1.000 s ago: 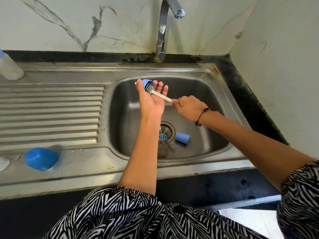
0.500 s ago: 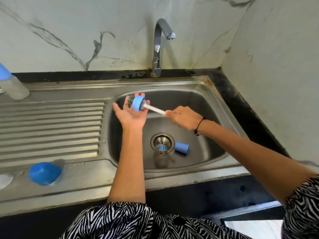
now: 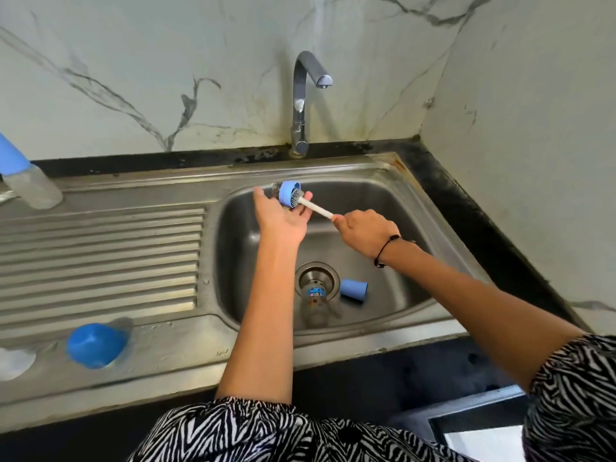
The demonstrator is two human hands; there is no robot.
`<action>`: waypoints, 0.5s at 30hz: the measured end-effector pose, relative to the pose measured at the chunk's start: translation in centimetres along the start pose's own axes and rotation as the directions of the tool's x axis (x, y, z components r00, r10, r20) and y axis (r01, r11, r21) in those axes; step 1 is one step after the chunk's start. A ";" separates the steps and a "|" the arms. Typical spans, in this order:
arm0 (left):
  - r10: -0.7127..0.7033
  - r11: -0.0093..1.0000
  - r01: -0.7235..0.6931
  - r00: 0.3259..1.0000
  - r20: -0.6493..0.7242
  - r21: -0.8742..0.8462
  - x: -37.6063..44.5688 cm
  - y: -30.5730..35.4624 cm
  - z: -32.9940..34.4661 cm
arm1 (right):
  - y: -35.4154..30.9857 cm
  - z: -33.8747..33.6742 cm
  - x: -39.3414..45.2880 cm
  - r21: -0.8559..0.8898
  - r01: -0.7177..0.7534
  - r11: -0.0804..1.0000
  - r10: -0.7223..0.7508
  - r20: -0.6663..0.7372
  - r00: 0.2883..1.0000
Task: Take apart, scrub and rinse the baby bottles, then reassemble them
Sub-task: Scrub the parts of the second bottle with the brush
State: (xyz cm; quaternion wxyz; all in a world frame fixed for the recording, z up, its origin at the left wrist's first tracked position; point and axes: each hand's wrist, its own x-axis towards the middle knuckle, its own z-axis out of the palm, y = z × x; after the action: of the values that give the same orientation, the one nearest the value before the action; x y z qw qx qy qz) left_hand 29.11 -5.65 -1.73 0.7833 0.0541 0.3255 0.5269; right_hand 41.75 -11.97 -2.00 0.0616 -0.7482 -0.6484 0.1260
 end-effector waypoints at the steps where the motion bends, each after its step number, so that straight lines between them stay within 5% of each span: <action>1: 0.003 1.000 -0.003 1.000 0.020 0.006 0.1 0.2 -0.5 | 0.3 -0.2 -0.1 0.058 0.008 0.998 -0.009 0.014 1.000; 7: 0.056 0.925 -0.039 0.998 0.035 -0.377 0.7 0.0 -3.9 | -1.3 0.6 -2.3 0.025 0.103 0.994 -0.105 0.133 0.986; 15: 0.038 0.975 -0.048 0.998 -0.051 -0.215 0.6 0.6 -2.1 | -1.7 1.6 -1.7 -0.139 0.021 0.990 -0.029 -0.060 0.998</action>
State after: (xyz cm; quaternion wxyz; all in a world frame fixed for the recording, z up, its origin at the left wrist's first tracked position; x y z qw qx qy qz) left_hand 27.58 -5.47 -3.42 0.7650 -0.0369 0.2832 0.5773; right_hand 39.47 -13.46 -2.88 0.0312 -0.7460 -0.6628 0.0571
